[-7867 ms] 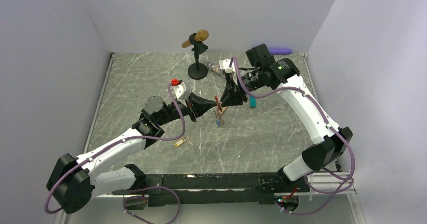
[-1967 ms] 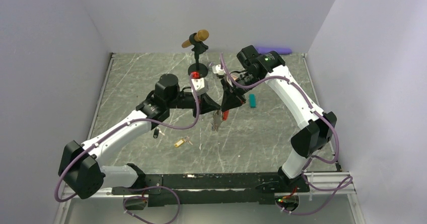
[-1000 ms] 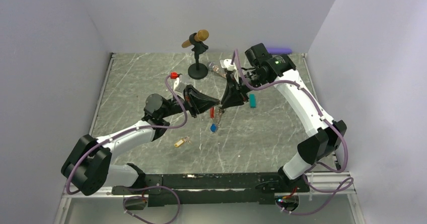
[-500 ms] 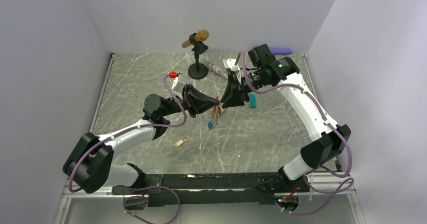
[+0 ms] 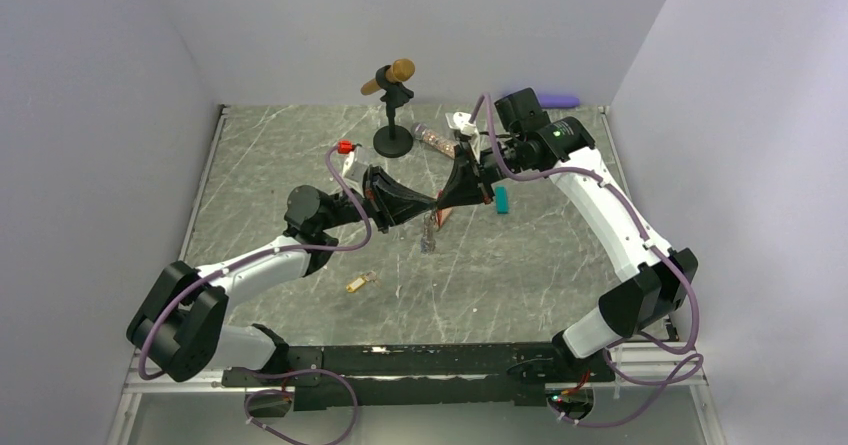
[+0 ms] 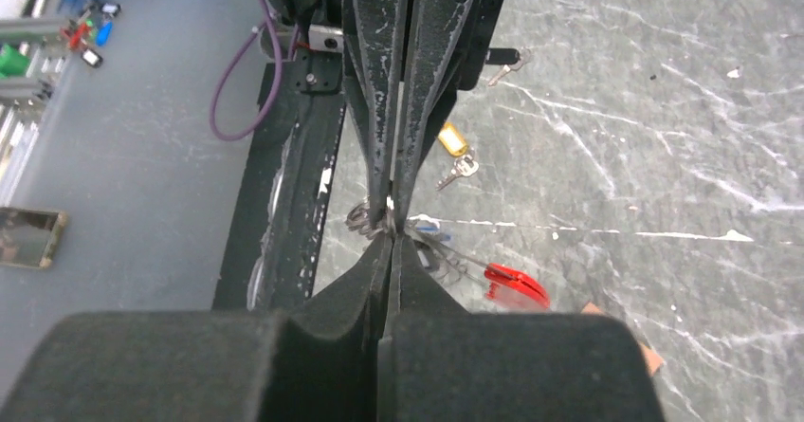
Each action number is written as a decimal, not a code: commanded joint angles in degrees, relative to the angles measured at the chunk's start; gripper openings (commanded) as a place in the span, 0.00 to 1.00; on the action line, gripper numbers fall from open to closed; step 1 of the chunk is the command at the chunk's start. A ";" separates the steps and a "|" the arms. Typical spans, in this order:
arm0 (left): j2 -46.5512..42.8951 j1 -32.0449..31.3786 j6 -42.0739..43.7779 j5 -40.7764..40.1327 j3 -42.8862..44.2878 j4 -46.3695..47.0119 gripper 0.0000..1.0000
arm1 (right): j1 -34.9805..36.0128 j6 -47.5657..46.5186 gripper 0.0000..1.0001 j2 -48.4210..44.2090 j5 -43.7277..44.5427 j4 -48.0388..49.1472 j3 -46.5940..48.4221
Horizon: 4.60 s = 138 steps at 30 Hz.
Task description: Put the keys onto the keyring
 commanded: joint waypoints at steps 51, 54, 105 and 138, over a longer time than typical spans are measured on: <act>-2.25 1.26 28.03 11.26 19.89 -50.32 0.28 | 2.30 -6.21 0.00 7.57 11.33 -17.28 14.77; -1.71 1.05 27.66 11.42 20.04 -49.82 0.24 | 2.36 -6.24 0.00 7.67 11.20 -17.22 14.68; -17.18 11.69 17.62 6.44 4.33 -34.16 0.99 | -1.24 -3.84 0.00 -3.42 12.29 -6.33 0.31; -39.07 33.14 34.45 -8.16 1.64 -77.01 1.00 | -47.18 -6.63 0.00 3.40 41.52 -6.33 -6.26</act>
